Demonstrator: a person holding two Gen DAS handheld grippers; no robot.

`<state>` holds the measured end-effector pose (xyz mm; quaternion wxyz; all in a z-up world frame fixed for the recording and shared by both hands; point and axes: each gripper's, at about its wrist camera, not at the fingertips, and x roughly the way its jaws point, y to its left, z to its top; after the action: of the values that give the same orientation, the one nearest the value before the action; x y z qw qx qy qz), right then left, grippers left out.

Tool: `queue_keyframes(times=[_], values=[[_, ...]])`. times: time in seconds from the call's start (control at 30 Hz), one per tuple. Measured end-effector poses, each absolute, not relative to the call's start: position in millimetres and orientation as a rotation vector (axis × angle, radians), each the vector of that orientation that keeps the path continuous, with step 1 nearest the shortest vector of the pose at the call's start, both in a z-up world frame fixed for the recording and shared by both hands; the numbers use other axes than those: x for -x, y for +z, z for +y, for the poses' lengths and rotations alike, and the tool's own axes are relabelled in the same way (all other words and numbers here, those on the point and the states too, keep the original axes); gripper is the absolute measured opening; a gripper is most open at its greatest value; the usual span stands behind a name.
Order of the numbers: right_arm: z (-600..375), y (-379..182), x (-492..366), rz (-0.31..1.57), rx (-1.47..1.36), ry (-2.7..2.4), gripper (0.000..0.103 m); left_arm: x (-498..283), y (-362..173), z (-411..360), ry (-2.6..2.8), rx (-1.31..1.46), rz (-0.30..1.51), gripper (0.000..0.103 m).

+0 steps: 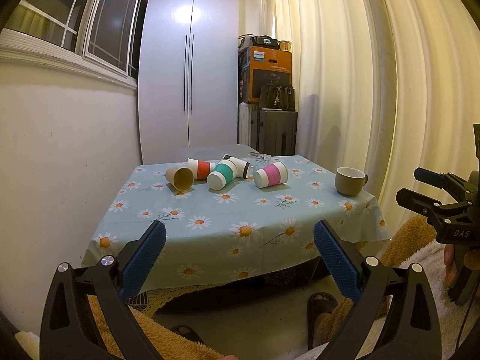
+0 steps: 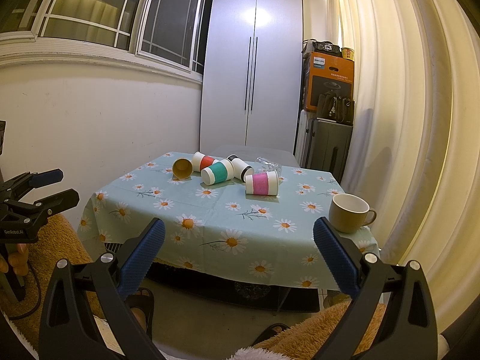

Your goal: Flip cup upright

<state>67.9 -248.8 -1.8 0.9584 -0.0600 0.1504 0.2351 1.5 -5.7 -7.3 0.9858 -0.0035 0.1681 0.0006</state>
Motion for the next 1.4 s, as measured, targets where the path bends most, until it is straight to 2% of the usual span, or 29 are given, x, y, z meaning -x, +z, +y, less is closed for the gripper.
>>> queue_keyframes(times=[1.4], values=[[-247, -4, -68, 0.31, 0.125, 0.478, 0.098, -9, -18, -3, -0.005, 0.014, 0.366, 0.096]])
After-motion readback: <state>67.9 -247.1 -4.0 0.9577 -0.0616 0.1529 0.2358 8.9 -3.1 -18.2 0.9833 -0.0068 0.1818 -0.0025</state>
